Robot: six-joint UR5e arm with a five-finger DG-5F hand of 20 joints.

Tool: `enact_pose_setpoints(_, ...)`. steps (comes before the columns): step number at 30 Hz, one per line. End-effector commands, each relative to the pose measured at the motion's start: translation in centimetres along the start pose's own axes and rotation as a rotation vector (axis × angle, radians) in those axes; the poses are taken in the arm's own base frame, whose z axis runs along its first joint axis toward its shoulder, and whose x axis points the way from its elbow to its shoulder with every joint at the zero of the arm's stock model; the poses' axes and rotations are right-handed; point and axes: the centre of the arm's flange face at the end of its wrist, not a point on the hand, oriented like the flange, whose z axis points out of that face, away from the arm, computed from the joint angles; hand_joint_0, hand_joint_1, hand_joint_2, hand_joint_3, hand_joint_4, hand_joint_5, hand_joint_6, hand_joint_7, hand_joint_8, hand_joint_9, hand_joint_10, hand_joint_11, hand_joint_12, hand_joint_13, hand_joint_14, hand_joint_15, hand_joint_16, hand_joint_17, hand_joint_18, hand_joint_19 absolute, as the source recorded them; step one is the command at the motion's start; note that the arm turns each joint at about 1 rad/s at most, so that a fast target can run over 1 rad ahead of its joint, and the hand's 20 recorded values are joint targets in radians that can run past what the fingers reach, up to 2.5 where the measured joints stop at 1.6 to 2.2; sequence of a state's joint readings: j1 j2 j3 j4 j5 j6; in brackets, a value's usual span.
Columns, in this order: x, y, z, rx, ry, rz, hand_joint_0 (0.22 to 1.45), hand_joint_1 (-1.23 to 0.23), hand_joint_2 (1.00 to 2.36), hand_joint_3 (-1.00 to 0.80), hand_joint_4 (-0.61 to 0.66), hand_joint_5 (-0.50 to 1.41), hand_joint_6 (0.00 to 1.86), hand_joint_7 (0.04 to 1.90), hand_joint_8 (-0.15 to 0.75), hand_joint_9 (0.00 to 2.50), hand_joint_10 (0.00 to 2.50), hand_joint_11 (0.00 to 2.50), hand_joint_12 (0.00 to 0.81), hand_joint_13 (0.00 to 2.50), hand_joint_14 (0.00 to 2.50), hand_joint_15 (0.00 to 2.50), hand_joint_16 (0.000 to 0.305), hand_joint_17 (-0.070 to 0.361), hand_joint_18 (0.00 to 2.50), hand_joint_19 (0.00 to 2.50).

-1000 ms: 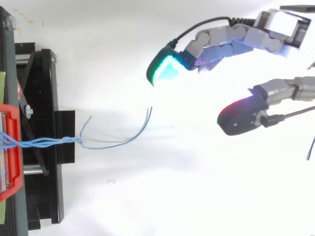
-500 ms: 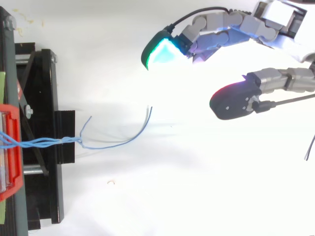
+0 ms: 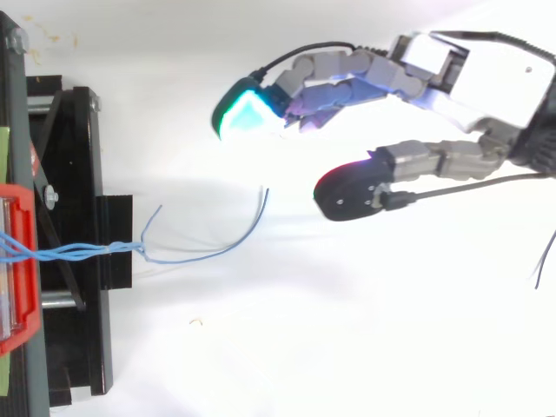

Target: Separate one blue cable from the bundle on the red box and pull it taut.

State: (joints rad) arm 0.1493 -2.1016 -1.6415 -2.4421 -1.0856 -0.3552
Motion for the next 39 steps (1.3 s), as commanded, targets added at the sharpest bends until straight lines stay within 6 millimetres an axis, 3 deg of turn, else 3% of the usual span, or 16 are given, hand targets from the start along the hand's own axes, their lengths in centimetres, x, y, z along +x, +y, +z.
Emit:
enact_pose_setpoints(1,1.3,-0.7,1.6,-0.004,-0.012,0.009,0.55,-0.5,1.0,-0.43,0.31,-0.19,0.5,0.78,0.347,0.6,0.01,0.24,0.399,0.6,0.01,0.28,0.058,0.13,0.6,0.59)
enact_pose_setpoints(3,2.6,-2.5,2.7,0.011,-0.007,0.008,0.55,-0.5,1.01,-0.43,0.31,-0.19,0.5,0.78,0.345,0.6,0.01,0.24,0.399,0.6,0.01,0.28,0.058,0.131,0.6,0.58)
enact_pose_setpoints(7,4.1,-4.4,4.2,0.019,-0.007,0.051,0.55,-0.5,1.0,-0.43,0.31,-0.19,0.5,0.78,0.346,0.6,0.01,0.25,0.399,0.6,0.01,0.28,0.058,0.13,0.6,0.58)
enact_pose_setpoints(15,4.7,-2.9,5.3,-0.014,-0.012,0.042,0.55,-0.5,1.0,-0.43,0.31,-0.19,0.5,0.78,0.348,0.61,0.01,0.25,0.399,0.61,0.01,0.28,0.058,0.131,0.61,0.58)
enact_pose_setpoints(20,6.3,-5.4,6.8,-0.009,-0.027,0.07,0.55,-0.5,1.0,-0.43,0.31,-0.19,0.5,0.78,0.349,0.62,0.01,0.24,0.401,0.61,0.01,0.28,0.058,0.129,0.6,0.58)
enact_pose_setpoints(28,8.6,-5.8,8.6,-0.032,-0.019,0.094,0.55,-0.5,1.0,-0.43,0.31,-0.19,0.5,0.78,0.348,0.61,0.01,0.25,0.399,0.61,0.01,0.28,0.058,0.131,0.61,0.57)
enact_pose_setpoints(38,10.5,-5.5,8.5,-0.078,-0.014,0.109,0.55,-0.5,1.0,-0.43,0.31,-0.19,0.5,0.78,0.353,0.62,0.01,0.24,0.4,0.61,0.01,0.29,0.058,0.129,0.61,0.58)
enact_pose_setpoints(39,11.1,-6.3,8.3,-0.071,-0.004,0.095,0.55,-0.5,1.0,-0.43,0.31,-0.19,0.5,0.78,0.352,0.63,0.01,0.24,0.402,0.62,0.01,0.29,0.058,0.13,0.61,0.58)
